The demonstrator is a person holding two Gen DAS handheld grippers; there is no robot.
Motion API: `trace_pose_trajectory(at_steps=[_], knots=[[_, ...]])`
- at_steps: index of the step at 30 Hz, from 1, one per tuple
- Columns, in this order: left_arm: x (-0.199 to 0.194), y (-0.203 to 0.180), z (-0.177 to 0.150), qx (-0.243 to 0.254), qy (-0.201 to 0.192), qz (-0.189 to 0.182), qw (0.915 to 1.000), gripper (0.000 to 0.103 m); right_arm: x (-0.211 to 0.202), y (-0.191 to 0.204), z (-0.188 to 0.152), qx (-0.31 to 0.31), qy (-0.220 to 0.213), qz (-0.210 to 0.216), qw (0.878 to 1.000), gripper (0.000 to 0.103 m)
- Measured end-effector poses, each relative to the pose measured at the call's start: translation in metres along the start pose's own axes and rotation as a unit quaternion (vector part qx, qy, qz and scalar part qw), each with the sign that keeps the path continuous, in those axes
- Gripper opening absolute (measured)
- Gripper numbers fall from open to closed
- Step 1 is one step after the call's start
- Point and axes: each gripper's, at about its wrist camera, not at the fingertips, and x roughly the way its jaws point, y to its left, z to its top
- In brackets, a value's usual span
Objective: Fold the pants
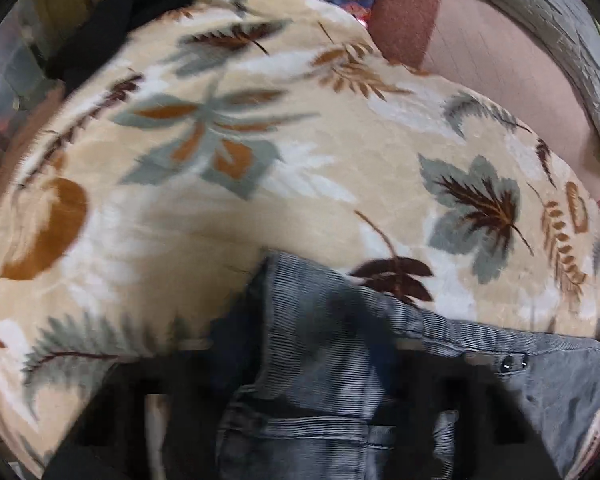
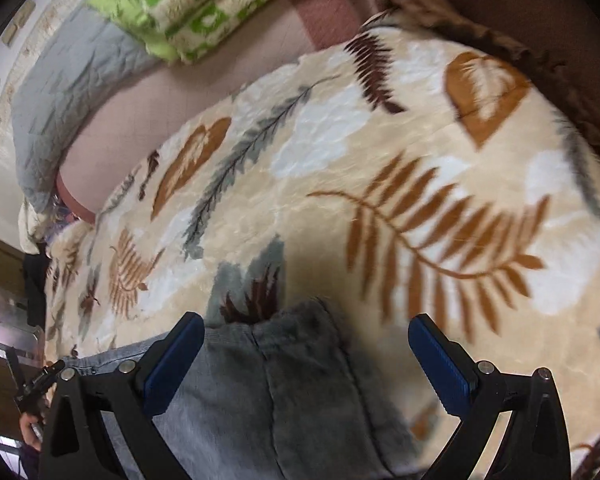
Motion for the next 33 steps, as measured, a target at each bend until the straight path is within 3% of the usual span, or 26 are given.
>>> trace_pose_trajectory(at_steps=[2, 3, 5, 6, 7, 9, 16, 20, 25, 27, 31, 33], knots=[[0.004, -0.007, 0.0, 0.015, 0.0, 0.005, 0.9999, 0.025, 0.015, 0.008, 0.0, -0.009, 0.014, -0.013, 1.0, 0.097], [0.004, -0.01, 0.001, 0.025, -0.002, 0.01, 0.9996, 0.022, 0.024, 0.012, -0.001, -0.018, 0.025, -0.023, 0.999, 0.086], [0.006, -0.014, 0.002, 0.039, -0.004, 0.016, 0.9991, 0.008, 0.032, 0.017, -0.004, -0.033, 0.029, -0.05, 0.998, 0.073], [0.006, -0.016, 0.003, 0.043, -0.005, 0.021, 0.9988, 0.008, 0.033, 0.02, -0.006, -0.044, 0.024, -0.065, 0.997, 0.065], [0.005, -0.017, 0.003, 0.046, -0.005, 0.022, 0.9987, 0.005, 0.031, 0.024, -0.007, -0.056, 0.021, -0.073, 0.996, 0.05], [0.001, -0.015, 0.002, 0.047, -0.012, 0.022, 0.9986, 0.003, 0.02, 0.025, -0.009, -0.047, 0.014, -0.026, 0.998, 0.029], [-0.055, -0.01, -0.001, 0.042, -0.072, -0.025, 0.9962, 0.003, -0.048, 0.041, -0.018, -0.063, -0.074, 0.018, 0.995, 0.026], [-0.109, -0.005, -0.011, 0.044, -0.119, -0.053, 0.9906, 0.003, -0.104, 0.042, -0.022, -0.055, -0.138, 0.057, 0.987, 0.025], [-0.174, 0.013, -0.052, 0.037, -0.165, -0.096, 0.9809, 0.003, -0.163, 0.025, -0.048, -0.041, -0.183, 0.101, 0.977, 0.025], [-0.191, 0.022, -0.082, 0.045, -0.178, -0.102, 0.9777, 0.003, -0.176, 0.014, -0.065, -0.043, -0.184, 0.102, 0.977, 0.025], [-0.206, 0.034, -0.156, 0.07, -0.178, -0.119, 0.9744, 0.003, -0.181, -0.022, -0.101, -0.027, -0.139, 0.119, 0.983, 0.025], [-0.206, 0.033, -0.188, 0.092, -0.175, -0.107, 0.9744, 0.003, -0.174, -0.029, -0.114, -0.036, -0.114, 0.104, 0.987, 0.025]])
